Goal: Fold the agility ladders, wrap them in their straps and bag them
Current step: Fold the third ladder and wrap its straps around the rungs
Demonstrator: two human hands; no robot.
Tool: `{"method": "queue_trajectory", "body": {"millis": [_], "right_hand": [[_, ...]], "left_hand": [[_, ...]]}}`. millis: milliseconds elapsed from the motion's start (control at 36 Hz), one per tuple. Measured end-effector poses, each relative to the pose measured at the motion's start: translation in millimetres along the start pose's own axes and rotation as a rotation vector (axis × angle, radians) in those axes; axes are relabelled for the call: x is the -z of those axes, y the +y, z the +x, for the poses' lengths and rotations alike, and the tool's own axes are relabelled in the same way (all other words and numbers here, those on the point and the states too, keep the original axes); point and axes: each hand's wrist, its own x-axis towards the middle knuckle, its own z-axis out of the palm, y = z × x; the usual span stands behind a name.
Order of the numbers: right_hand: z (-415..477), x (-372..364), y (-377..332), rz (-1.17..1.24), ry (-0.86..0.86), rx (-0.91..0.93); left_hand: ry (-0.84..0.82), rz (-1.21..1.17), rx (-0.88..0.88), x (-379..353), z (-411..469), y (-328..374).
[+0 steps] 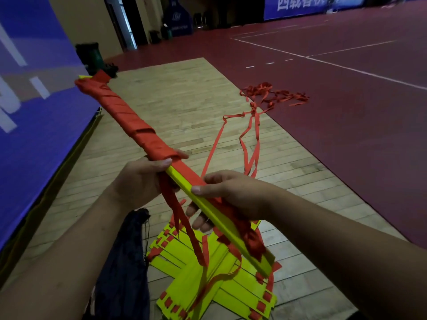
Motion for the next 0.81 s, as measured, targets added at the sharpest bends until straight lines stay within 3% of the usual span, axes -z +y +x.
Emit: {"method": "queue_trajectory", "body": {"millis": [56,139,222,306,361,472,611,722,806], "right_hand": [[2.4,0.2,3.3,-0.036,0.048,0.037],[4.3,2.4,4.0,-0.18,0.266,0.139],[7.3,3.8,7.7,-0.562,0.491,0.174],[12.2,-2.2,14.7,-1.002,0.656,0.211],[14.1,-9.5,18.1,-1.062,0.673,0.257],[14.1,-16.4,18.3,-0.822,0.574,0.229],[7.3,-5.3,7.5,-0.42,0.382,0.055],[8.1,-1.5,14.6,-0.099,0.128,0.092],[8.2,-5.4,9.6,-0.036,0.123,0.181]], "left_hand": [[-0.017,0.044,0.069,-1.0,1.2,0.7],[0.104,0.222,0.197,-7.7,4.5,-1.6],[0.181,0.336,0.236,-15.8,9.1,-7.5],[0.218,0.286,0.225,-26.7,14.9,-13.0],[0.282,0.26,0.198,-33.0,20.2,-15.7],[0.341,0.203,0.114,-30.4,21.8,-14.1],[0.147,0.07,0.024,-23.4,9.5,0.0],[0.073,0.091,0.021,-24.1,4.1,0.1],[0.095,0.117,0.037,-20.4,3.8,2.8]]}}
